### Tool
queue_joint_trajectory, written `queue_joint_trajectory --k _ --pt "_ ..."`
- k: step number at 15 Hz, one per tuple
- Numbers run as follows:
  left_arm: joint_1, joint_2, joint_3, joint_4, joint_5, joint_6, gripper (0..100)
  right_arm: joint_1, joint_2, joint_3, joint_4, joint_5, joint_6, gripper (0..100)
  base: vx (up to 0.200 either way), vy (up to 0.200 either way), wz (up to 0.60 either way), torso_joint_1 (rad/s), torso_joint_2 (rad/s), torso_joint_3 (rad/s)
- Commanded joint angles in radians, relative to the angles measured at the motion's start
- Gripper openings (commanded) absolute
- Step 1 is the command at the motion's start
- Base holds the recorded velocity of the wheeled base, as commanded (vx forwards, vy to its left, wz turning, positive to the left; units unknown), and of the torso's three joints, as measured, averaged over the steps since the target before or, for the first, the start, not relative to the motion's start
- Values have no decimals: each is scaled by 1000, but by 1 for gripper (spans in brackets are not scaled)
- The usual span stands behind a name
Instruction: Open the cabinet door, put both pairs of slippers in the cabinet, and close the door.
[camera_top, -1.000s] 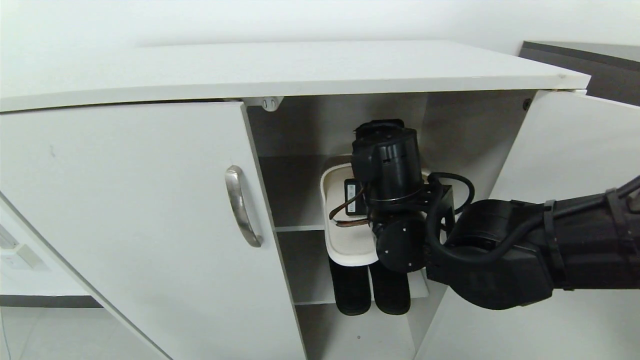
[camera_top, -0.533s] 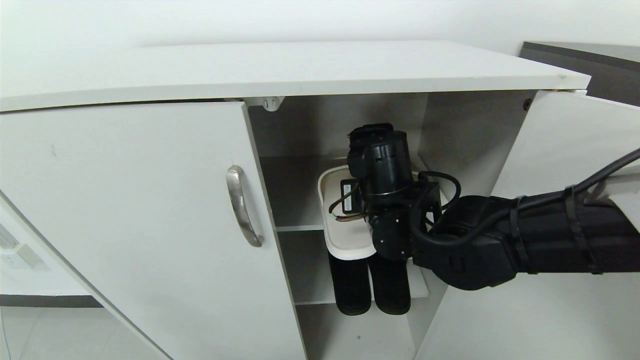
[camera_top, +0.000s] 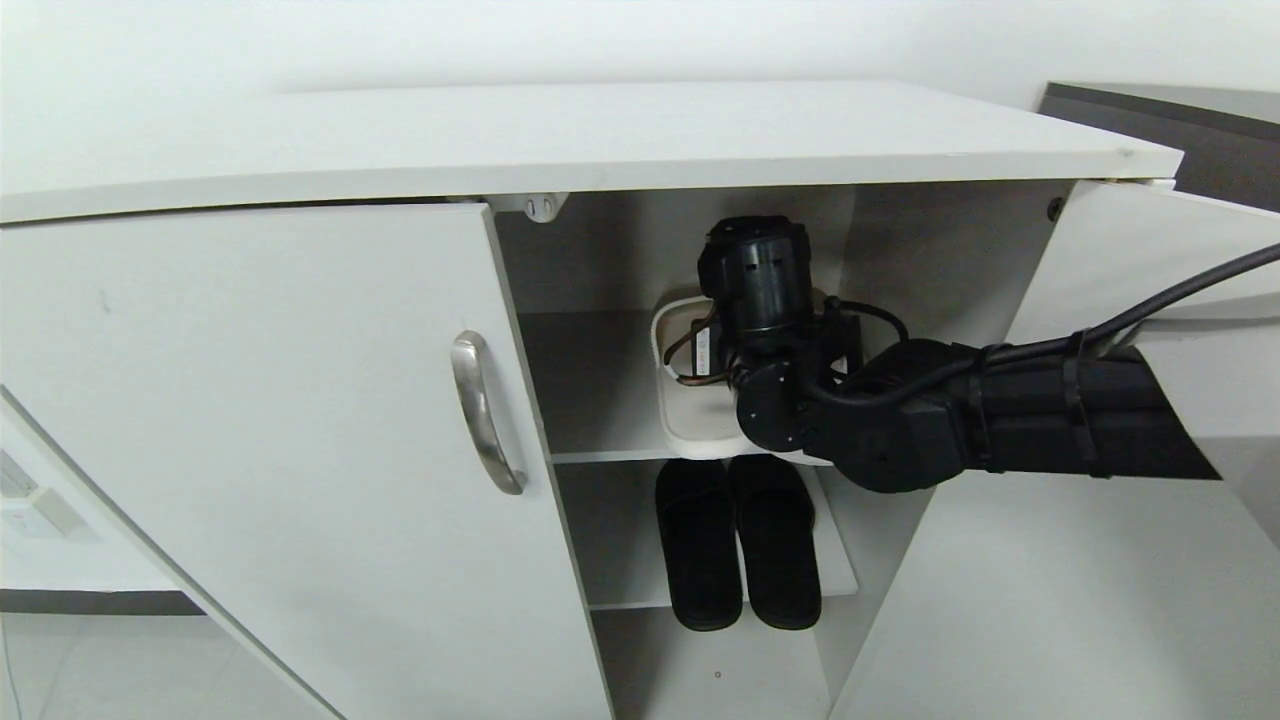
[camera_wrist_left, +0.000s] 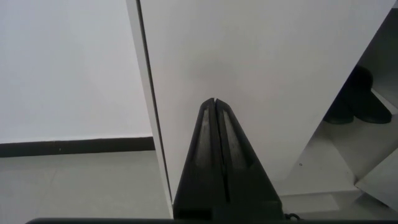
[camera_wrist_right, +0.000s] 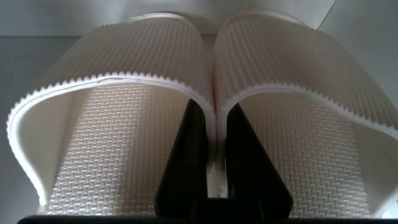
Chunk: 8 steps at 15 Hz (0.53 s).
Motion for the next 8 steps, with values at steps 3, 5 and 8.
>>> queue_joint_trajectory --k 3,5,8 --pt "0 1 0 0 0 0 0 -8 21 -13 0 11 0 0 0 0 0 0 0 0" --pt "0 1 0 0 0 0 0 -8 21 -13 0 11 0 0 0 0 0 0 0 0" --pt "0 1 0 0 0 0 0 -8 21 -10 1 11 2 100 0 0 0 0 0 0"
